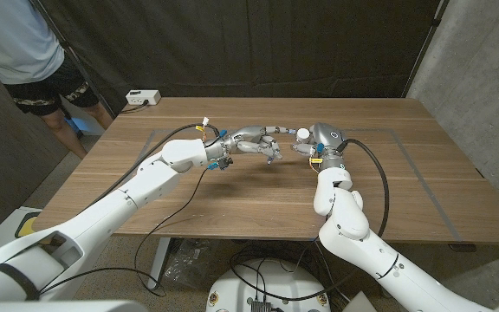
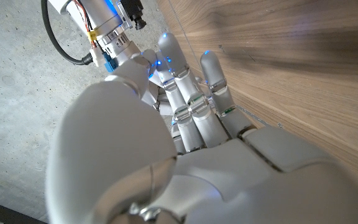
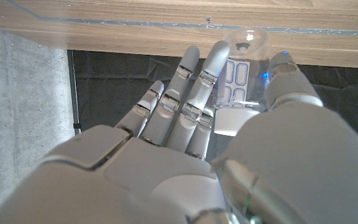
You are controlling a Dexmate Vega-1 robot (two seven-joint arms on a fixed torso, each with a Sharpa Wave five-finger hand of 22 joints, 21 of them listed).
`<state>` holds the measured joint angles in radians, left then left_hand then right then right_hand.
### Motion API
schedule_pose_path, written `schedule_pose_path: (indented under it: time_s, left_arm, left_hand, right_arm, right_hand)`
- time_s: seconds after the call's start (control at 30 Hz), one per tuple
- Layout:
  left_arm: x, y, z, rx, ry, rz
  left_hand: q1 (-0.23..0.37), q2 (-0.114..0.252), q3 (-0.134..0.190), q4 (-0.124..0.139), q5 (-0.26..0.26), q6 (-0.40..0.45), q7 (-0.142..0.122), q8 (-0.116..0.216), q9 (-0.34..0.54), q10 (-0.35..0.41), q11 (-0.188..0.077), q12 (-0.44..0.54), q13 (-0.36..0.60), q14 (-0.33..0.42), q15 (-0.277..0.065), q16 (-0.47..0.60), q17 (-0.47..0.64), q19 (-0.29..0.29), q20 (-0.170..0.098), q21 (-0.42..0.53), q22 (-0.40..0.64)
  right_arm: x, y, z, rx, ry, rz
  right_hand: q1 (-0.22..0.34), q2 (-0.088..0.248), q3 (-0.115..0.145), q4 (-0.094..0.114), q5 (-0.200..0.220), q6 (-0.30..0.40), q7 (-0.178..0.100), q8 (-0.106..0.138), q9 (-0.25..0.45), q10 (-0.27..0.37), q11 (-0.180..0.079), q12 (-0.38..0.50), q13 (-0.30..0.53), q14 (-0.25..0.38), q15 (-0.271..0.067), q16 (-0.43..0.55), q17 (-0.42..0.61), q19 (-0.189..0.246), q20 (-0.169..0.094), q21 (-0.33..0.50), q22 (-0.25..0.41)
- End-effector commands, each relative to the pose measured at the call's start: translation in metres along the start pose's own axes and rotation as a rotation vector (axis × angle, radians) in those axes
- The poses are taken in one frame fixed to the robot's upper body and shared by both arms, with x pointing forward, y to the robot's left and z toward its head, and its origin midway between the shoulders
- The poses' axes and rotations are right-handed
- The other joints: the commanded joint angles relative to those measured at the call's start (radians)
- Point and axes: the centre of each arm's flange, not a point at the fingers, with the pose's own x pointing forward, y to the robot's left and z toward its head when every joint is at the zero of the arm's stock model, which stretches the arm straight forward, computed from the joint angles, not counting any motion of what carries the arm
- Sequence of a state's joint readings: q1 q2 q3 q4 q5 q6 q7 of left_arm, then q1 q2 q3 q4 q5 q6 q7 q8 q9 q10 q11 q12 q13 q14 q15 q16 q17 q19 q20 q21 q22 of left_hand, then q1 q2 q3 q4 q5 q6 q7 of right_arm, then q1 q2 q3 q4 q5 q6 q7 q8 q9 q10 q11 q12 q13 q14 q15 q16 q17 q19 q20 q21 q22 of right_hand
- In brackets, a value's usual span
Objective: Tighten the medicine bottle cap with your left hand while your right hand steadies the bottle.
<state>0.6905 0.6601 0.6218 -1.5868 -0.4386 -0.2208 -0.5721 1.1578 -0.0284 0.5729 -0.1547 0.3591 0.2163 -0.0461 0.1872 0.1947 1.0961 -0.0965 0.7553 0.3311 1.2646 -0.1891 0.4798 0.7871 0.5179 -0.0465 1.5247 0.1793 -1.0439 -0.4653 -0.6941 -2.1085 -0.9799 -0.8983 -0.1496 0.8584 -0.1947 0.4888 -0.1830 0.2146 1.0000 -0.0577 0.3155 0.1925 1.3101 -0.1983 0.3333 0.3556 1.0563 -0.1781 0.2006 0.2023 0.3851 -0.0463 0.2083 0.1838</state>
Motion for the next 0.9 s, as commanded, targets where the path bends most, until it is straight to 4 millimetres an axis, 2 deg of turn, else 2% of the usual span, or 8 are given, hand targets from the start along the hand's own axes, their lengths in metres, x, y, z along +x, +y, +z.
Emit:
schedule_pose_path:
  time_s: [0.03, 0.6, 0.9]
  left_arm:
    - [0.004, 0.000, -0.002, -0.005, -0.009, -0.005]
    - [0.007, 0.002, -0.005, -0.013, -0.013, -0.008]
    - [0.017, 0.004, -0.007, -0.013, -0.009, -0.020]
  left_hand:
    - [0.009, 0.010, -0.005, -0.004, -0.001, 0.001, -0.003, 0.003, 0.001, 0.025, -0.020, 0.007, 0.249, 0.002, 0.003, -0.003, 0.004, 0.000, -0.096, 0.005, 0.003]
    - [0.010, 0.011, -0.007, -0.003, -0.002, -0.001, -0.001, 0.002, 0.001, 0.025, -0.021, 0.009, 0.252, 0.003, 0.001, -0.001, 0.007, 0.000, -0.096, 0.004, 0.002]
    - [0.011, 0.011, -0.006, -0.003, -0.002, -0.012, 0.002, -0.001, 0.001, 0.026, -0.022, 0.009, 0.252, 0.004, 0.003, -0.003, 0.004, -0.001, -0.097, 0.004, 0.002]
  right_arm:
    - [0.000, -0.008, 0.005, 0.000, -0.011, -0.023]
    - [-0.002, -0.009, 0.008, -0.008, -0.018, -0.031]
    - [-0.003, -0.009, 0.011, -0.007, -0.021, -0.029]
  right_hand:
    - [0.183, 0.190, 0.036, 0.027, 0.005, 0.160, -0.150, 0.003, 0.005, 0.003, -0.007, -0.003, 0.003, 0.012, -0.058, 0.003, 0.005, 0.007, -0.080, 0.003, 0.002]
    - [0.182, 0.190, 0.037, 0.028, 0.004, 0.159, -0.150, 0.002, 0.006, 0.002, -0.007, -0.004, 0.005, 0.016, -0.057, 0.005, 0.007, 0.007, -0.080, 0.003, 0.003]
    - [0.185, 0.189, 0.038, 0.026, 0.003, 0.159, -0.150, 0.002, 0.006, 0.005, -0.007, -0.003, 0.007, 0.017, -0.059, 0.006, 0.008, 0.007, -0.081, 0.003, 0.003]
